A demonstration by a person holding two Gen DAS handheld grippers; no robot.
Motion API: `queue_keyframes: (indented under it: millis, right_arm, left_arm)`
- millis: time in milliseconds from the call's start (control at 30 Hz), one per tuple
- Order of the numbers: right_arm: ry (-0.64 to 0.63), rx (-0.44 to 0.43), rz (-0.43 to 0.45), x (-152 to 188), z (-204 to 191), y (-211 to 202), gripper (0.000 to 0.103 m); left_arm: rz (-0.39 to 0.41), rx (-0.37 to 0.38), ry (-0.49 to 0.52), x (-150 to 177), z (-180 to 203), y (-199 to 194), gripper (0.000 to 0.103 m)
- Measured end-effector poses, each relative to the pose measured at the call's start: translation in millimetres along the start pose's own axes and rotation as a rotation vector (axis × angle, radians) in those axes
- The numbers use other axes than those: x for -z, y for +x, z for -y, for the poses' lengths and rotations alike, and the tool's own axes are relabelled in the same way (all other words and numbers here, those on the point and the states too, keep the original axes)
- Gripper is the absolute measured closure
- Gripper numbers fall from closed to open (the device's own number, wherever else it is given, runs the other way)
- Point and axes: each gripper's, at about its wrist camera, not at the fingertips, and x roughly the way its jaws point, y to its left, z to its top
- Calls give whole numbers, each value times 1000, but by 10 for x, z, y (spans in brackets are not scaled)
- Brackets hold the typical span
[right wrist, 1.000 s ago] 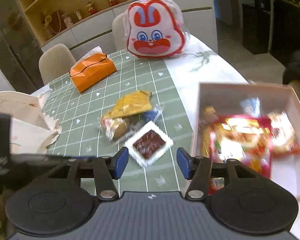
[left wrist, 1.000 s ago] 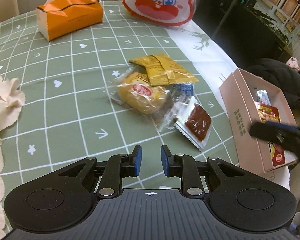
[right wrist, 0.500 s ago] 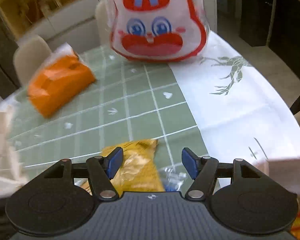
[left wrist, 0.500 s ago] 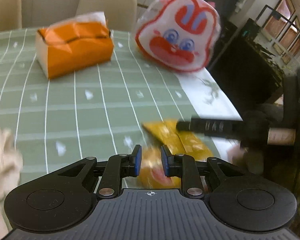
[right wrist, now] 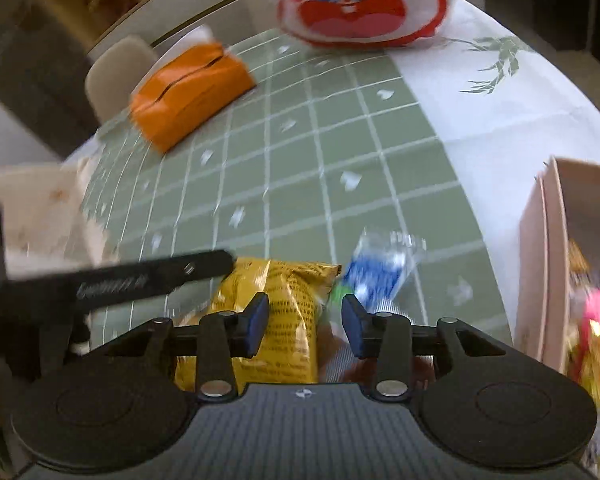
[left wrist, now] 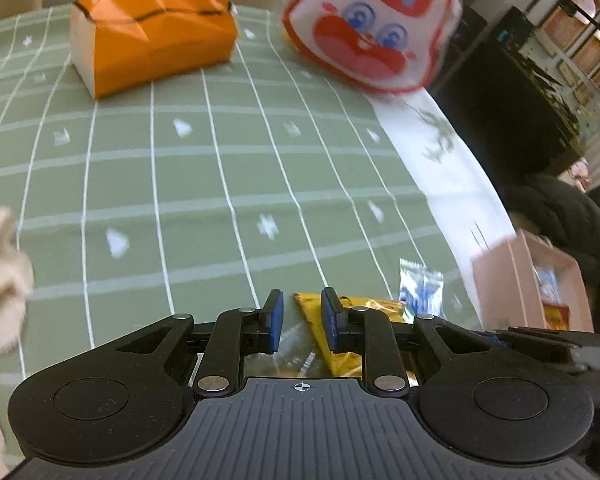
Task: Organize snacks
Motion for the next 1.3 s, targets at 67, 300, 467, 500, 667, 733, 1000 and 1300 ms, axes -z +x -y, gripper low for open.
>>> queue_keyframes:
  millis: [67, 300, 467, 500, 667, 733, 1000, 1300]
  right_arm:
    - [-63, 30, 3, 162, -109, -107, 63]
    - [-103, 3, -13, 621, -182, -410, 48]
    - [-76, 113, 98, 633, -142, -560, 47]
    - [-79, 154, 119, 576, -143, -560, 47]
    - [-132, 213, 65, 121, -113, -231, 47]
    - [-147, 277, 35, -48, -82, -38, 47]
    - [-157, 226, -40, 32, -116, 95, 81]
    - [-137, 70, -81, 915, -133, -400, 83]
  left_arm:
    - [-16, 18, -5, 152, 33, -74, 79]
    - [-48, 90, 33, 576, 73, -364, 79]
    - [43, 19, -35, 646, -79, -627, 79]
    - [55, 15, -46, 649, -94, -673, 79]
    - [65, 38, -4, 758, 17, -855, 79]
    - [56, 90, 27, 846, 107, -923, 79]
    - [-32, 157, 119, 1243, 339, -891, 79]
    - [0, 38, -3, 1141, 200, -827, 79]
